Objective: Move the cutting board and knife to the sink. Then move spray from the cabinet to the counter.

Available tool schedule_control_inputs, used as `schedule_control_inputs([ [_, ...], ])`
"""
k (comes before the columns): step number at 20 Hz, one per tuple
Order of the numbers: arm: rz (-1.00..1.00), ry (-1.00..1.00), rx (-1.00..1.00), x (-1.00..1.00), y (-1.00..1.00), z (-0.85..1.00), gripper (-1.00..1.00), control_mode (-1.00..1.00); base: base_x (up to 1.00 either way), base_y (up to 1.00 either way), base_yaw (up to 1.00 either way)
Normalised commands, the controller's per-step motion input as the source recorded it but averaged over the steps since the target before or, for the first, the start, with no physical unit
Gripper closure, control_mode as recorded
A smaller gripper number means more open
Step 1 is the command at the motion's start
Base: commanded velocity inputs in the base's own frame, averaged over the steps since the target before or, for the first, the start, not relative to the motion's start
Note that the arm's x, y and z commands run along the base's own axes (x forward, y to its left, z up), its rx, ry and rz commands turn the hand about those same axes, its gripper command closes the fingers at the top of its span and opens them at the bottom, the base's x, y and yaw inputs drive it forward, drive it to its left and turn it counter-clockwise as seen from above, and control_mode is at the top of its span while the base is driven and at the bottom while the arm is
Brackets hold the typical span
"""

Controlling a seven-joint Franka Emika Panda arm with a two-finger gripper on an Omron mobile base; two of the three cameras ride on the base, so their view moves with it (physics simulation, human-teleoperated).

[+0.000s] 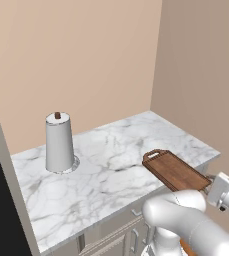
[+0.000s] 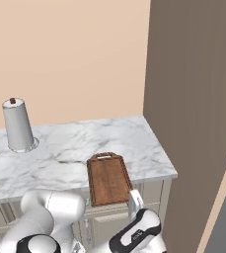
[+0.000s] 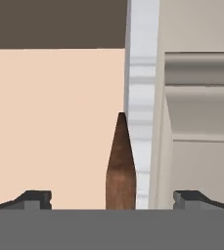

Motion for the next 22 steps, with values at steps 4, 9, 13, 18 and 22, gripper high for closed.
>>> schedule_control_inputs([
  [4,0.00,0.00,0.00,0.13,0.00,-0.08,-1.00,-1.00,0.00,0.00,0.00],
  [9,0.00,0.00,0.00,0.00,0.03,-0.07,-1.00,-1.00,0.00,0.00,0.00],
  [13,0.00,0.00,-0.02,0.02,0.39,0.00,1.00,-1.00,0.00,0.00,0.00],
  [18,0.00,0.00,-0.06,0.08,0.41,0.00,1.00,-1.00,0.00,0.00,0.00],
  [22,0.00,0.00,-0.04,0.05,0.16,0.00,1.00,-1.00,0.00,0.00,0.00],
])
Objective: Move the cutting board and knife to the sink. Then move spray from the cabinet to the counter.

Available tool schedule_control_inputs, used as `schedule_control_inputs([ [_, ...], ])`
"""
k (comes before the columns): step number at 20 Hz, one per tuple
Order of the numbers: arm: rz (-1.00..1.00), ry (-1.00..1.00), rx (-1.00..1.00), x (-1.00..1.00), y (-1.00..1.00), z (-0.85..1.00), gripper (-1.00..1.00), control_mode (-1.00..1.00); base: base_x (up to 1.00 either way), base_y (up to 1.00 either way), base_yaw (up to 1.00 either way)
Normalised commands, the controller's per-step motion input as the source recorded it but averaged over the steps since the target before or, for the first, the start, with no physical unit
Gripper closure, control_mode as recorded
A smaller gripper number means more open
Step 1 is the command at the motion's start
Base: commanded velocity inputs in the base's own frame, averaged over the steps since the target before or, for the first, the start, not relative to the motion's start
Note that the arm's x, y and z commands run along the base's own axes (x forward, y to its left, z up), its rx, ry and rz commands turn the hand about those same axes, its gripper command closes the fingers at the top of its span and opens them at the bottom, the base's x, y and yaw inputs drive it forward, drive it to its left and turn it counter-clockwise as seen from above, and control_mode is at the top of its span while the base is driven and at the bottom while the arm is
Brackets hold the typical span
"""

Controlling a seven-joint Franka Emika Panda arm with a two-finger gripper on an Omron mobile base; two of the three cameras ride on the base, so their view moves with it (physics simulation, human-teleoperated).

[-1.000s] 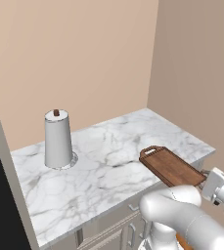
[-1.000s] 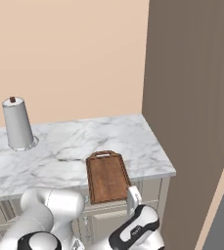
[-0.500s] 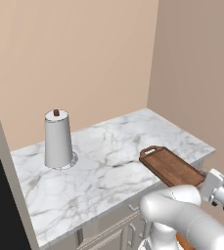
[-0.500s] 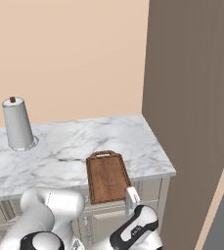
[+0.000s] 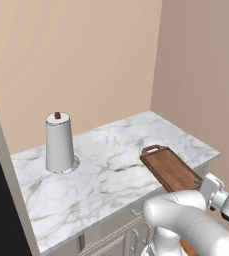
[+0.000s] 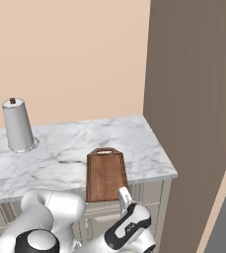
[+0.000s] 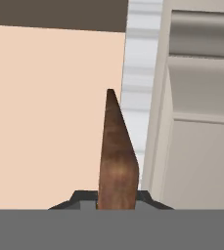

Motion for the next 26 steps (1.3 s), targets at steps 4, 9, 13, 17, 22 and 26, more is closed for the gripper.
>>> schedule_control_inputs([
  [4,0.00,-0.01,0.00,-0.09,-0.04,0.09,1.00,-1.00,0.00,0.00,0.00],
  [9,0.01,-0.11,0.00,-0.33,-0.10,0.93,1.00,-1.00,0.00,0.00,0.00],
  [13,0.07,-0.17,0.00,-0.20,0.02,1.00,1.00,-1.00,0.00,0.00,0.00],
  [17,0.08,-0.06,0.00,0.00,0.26,1.00,1.00,-1.00,0.00,0.00,0.00],
  [22,0.01,-0.08,0.00,0.00,0.59,1.00,1.00,-1.00,0.00,0.00,0.00],
  [26,-0.09,-0.07,0.00,0.00,0.55,1.00,1.00,-1.00,0.00,0.00,0.00],
])
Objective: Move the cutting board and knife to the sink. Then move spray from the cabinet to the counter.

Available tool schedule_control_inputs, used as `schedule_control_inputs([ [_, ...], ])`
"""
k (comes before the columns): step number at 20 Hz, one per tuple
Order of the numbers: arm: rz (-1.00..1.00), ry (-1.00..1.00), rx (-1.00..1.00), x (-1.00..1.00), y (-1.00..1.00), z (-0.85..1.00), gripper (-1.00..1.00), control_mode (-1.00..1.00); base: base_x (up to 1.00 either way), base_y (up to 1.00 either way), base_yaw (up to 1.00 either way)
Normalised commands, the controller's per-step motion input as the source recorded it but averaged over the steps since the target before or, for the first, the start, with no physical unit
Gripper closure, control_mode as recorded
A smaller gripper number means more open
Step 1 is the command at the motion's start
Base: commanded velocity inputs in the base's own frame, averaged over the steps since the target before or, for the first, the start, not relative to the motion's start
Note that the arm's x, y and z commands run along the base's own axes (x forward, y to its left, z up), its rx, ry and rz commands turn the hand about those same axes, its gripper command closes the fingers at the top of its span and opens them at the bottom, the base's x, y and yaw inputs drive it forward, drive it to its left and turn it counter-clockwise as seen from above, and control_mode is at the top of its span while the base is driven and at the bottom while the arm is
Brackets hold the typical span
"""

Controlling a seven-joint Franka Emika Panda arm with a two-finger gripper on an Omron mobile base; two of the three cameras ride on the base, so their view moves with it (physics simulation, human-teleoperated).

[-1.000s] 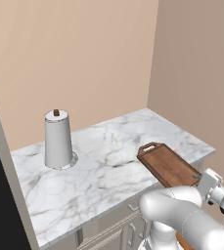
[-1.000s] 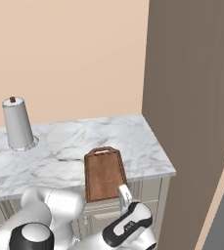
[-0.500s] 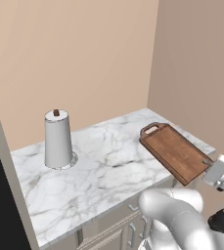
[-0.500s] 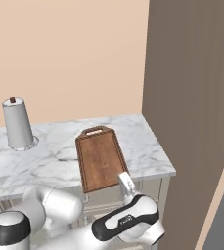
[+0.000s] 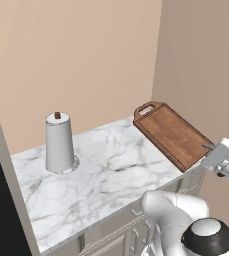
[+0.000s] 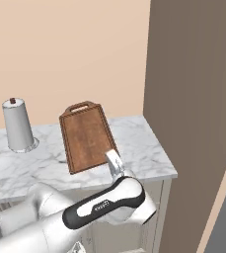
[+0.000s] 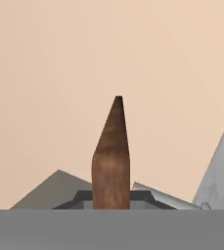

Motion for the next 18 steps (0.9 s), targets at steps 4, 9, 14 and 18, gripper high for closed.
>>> schedule_control_inputs([
  [4,-0.20,-0.01,-0.01,0.00,0.35,1.00,1.00,-1.00,0.00,0.00,0.00],
  [9,-0.18,0.00,0.00,0.00,0.18,1.00,1.00,-1.00,0.00,0.00,0.00],
  [14,-0.09,0.04,0.00,-0.16,0.00,0.97,1.00,-1.00,0.00,0.00,0.00],
  [18,0.00,0.04,0.00,-0.34,0.01,0.76,1.00,-1.00,0.00,0.00,0.00],
])
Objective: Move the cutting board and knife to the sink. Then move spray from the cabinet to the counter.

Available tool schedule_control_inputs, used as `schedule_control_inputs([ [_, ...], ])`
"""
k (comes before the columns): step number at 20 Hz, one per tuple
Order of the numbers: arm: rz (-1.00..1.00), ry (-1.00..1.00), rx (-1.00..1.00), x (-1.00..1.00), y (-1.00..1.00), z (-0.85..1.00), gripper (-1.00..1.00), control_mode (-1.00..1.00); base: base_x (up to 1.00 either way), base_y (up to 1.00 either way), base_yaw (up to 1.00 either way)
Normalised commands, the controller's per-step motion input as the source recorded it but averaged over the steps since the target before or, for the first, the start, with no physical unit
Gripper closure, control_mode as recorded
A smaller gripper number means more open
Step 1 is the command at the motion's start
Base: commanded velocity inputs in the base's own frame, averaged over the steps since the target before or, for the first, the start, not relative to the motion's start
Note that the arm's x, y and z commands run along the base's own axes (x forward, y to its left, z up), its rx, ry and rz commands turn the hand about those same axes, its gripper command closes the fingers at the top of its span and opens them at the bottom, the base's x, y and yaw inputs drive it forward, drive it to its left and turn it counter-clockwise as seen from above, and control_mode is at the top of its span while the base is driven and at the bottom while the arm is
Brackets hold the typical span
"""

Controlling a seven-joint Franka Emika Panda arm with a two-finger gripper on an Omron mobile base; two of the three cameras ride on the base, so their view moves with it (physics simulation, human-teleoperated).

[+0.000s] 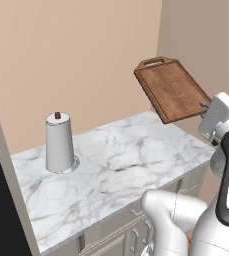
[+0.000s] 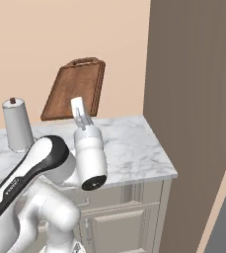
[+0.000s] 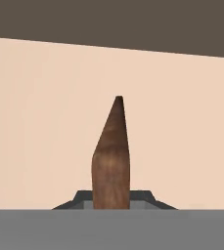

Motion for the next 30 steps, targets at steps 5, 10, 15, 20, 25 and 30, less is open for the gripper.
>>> schedule_control_inputs([
  [5,0.00,0.06,0.00,-0.45,0.00,0.27,1.00,-1.00,0.00,0.00,0.00],
  [10,-0.01,0.01,-0.01,-0.38,0.02,0.14,1.00,-1.00,0.00,0.00,0.00],
  [15,-0.19,0.01,-0.06,-0.14,0.04,0.09,1.00,-1.00,0.00,0.00,0.00],
  [20,-0.20,-0.02,-0.02,-0.38,0.30,0.05,1.00,-1.00,0.00,0.00,0.00],
  [25,-0.08,-0.13,0.01,-0.45,0.46,0.00,1.00,-1.00,0.00,0.00,0.00],
  [30,0.00,-0.08,0.08,-0.35,0.33,-0.01,1.00,-1.00,0.00,0.00,0.00],
])
